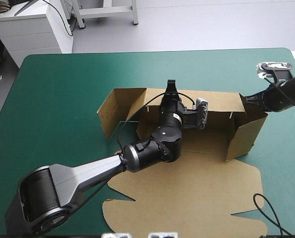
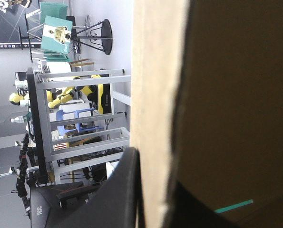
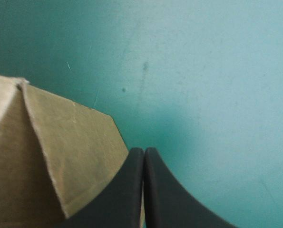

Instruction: Fold the box

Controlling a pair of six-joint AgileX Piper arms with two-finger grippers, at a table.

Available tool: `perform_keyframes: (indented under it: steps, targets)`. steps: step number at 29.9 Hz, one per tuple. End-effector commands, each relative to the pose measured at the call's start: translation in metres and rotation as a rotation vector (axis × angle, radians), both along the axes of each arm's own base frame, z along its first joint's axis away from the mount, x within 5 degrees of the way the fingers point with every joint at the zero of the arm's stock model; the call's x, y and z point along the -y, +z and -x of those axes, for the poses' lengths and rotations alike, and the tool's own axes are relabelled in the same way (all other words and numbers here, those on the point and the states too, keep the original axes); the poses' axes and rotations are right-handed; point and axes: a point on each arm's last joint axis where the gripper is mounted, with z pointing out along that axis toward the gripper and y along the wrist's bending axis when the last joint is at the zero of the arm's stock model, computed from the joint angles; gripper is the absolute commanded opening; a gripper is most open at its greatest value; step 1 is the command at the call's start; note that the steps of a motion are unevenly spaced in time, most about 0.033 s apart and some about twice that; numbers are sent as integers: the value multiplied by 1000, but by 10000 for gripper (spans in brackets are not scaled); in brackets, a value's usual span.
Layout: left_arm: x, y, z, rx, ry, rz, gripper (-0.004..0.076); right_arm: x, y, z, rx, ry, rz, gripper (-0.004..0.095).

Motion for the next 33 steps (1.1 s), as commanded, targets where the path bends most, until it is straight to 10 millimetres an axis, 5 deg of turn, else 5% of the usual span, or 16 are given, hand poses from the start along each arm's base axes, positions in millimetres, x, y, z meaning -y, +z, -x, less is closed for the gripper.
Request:
perform_keyframes:
  steps: [1, 19, 33]
  targets:
    - [-1, 16, 9, -29, -19, 101, -8, 8, 16, 18, 103, -18, -10, -14]
    - [-1, 16, 9, -29, -15, 100, -8, 3, -23, 71, 230, -24, -83, -14]
    - [-1, 16, 9, -29, -21, 102, -8, -4, -24, 90, 213, 36, -68, 8]
